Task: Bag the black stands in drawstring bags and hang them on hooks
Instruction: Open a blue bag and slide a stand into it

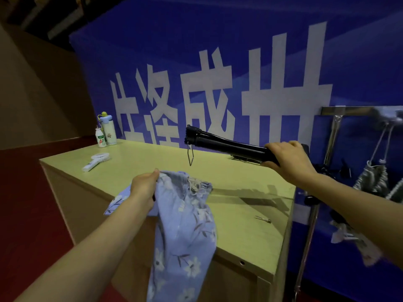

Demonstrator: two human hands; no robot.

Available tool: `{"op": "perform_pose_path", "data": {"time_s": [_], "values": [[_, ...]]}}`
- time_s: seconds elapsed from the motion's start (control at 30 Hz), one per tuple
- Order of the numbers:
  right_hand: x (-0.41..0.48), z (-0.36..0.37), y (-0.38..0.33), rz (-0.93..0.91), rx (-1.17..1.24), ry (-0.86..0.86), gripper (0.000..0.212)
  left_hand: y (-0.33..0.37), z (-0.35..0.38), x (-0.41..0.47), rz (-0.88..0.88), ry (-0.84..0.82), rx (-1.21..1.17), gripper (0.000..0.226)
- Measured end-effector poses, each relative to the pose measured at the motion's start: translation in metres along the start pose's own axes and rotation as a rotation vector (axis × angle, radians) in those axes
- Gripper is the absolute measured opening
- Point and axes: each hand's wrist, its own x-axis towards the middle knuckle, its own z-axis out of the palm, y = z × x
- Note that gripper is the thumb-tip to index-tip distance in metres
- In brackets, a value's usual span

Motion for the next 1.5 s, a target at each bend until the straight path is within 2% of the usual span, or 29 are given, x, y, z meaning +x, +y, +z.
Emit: {"op": "perform_pose_path", "data": {"time_s": [0.17,0.4,0.57,0.67,0.83,0.97,1.1,1.27,1.43,1.5], "values": [[-0.017,-0.039,-0.011,-0.124,-0.015,0.047,0.038,0.013,-0.025,-0.010,-0.008,0.077,0.038,0.036],[-0.028,-0.077,-0.036,-0.399,-0.185,0.131,0.040,0.031,-0.024,-0.027,0.095,0.066,0.104,0.044],[-0.038,-0.093,-0.045,-0.470,-0.270,0.131,0.042,0.040,-0.017,-0.032,0.157,-0.013,0.067,0.027],[-0.043,-0.099,-0.044,-0.473,-0.312,0.105,0.041,0.046,-0.010,-0.045,0.279,-0.075,0.216,0.032],[-0.046,-0.108,-0.048,-0.472,-0.349,0.094,0.041,0.053,-0.003,-0.067,0.599,-0.029,0.708,0.047],[-0.046,-0.111,-0.068,-0.515,-0.396,0.076,0.039,0.056,0.015,-0.089,0.728,-0.059,0.831,0.053],[-0.045,-0.114,-0.103,-0.596,-0.383,0.200,0.025,0.057,0.040,-0.109,0.761,-0.227,0.730,0.041],[-0.040,-0.129,-0.140,-0.663,-0.367,0.327,0.020,0.060,0.042,-0.108,0.642,-0.253,0.465,0.044],[-0.027,-0.146,-0.153,-0.605,-0.376,0.389,0.013,0.065,0.030,-0.108,0.542,-0.311,0.305,0.038],[-0.022,-0.154,-0.149,-0.553,-0.389,0.395,0.012,0.065,0.026,-0.107,0.540,-0.287,0.253,0.044]]}}
